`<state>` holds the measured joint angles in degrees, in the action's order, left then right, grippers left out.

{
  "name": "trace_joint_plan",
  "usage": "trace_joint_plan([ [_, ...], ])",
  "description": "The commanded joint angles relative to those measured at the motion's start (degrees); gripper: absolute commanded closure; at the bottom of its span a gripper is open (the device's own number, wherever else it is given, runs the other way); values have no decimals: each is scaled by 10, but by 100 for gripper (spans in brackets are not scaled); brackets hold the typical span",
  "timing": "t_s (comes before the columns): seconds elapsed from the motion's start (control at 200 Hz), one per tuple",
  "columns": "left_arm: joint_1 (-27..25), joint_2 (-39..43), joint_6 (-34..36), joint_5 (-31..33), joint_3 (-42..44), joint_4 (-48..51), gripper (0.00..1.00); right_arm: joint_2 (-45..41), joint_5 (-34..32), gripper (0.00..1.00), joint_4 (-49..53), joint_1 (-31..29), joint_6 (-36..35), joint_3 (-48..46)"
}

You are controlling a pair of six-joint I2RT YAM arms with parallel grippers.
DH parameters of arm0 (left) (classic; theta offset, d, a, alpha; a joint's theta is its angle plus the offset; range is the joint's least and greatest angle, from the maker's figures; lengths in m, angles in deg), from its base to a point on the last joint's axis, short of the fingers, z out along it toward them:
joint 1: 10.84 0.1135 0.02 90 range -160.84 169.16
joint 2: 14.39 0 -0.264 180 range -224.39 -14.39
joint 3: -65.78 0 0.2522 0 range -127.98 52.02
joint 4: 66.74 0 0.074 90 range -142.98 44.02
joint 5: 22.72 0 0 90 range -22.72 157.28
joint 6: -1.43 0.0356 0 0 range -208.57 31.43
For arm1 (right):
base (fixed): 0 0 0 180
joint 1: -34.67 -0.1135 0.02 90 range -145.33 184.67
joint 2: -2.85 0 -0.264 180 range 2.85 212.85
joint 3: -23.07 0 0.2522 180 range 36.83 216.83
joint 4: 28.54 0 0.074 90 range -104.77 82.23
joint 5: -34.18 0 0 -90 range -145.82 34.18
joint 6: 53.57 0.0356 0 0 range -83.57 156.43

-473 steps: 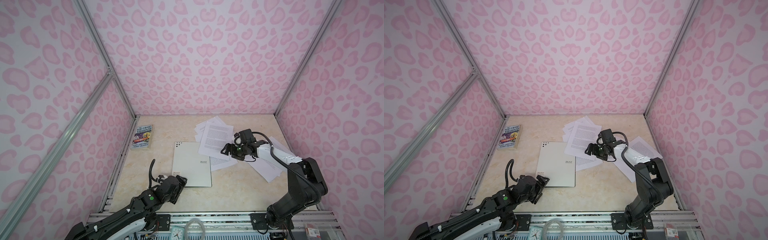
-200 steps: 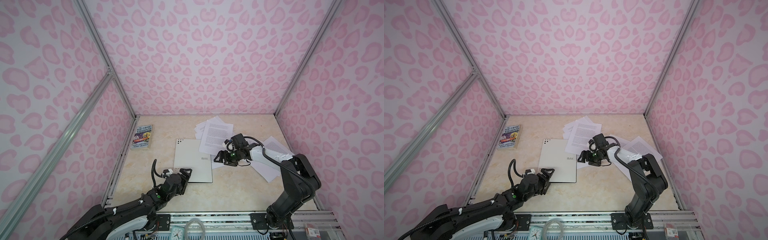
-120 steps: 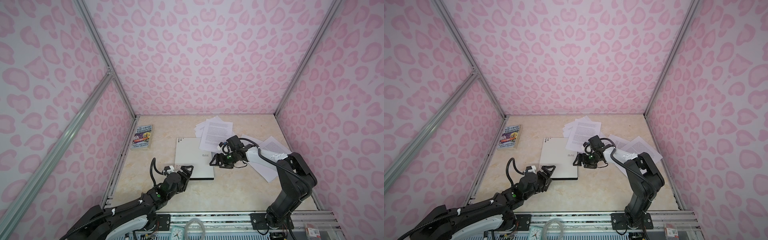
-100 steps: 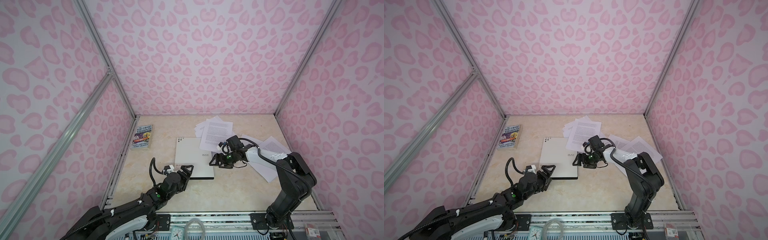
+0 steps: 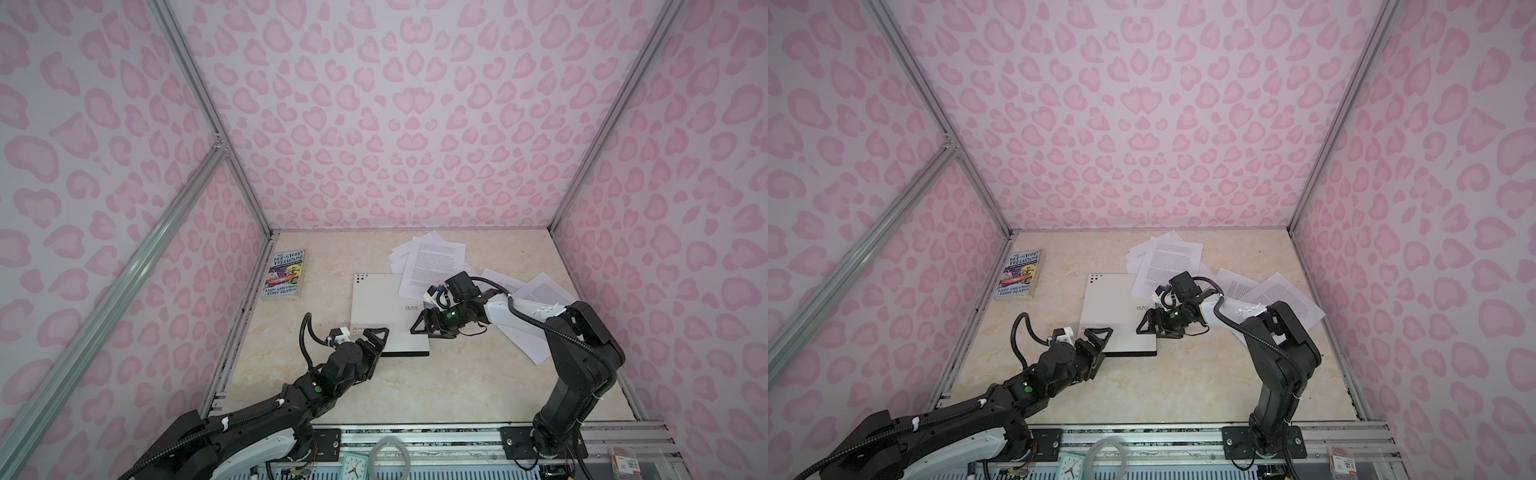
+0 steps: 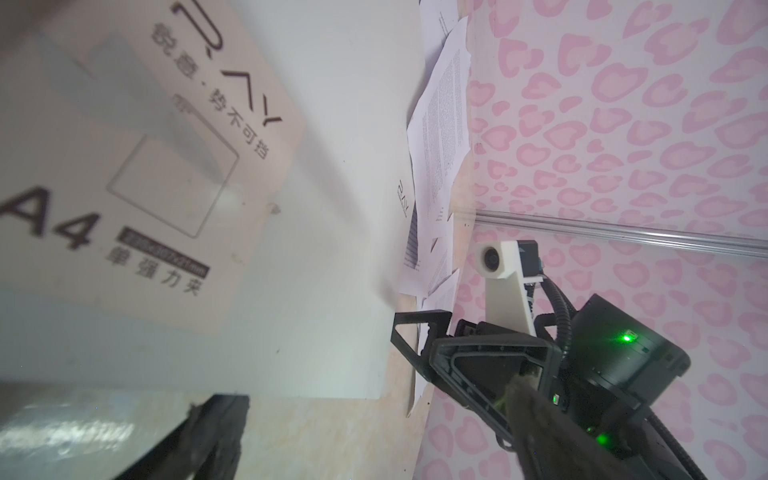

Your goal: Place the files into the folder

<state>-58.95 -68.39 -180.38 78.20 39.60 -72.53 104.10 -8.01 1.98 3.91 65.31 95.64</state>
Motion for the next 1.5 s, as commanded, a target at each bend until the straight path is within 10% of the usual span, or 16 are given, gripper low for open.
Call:
trace_joint_plan([
  [0.0, 0, 0, 5, 5, -9, -22, 2, 7, 15, 19, -11, -2, -1, 2],
  [1.07, 0, 16, 104, -33, -89, 83, 2, 35, 68, 37, -198, 11, 112, -30],
  [1.5, 68, -58, 274, -2, -360, 520, 0, 40, 75, 38, -224, 10, 132, -30],
])
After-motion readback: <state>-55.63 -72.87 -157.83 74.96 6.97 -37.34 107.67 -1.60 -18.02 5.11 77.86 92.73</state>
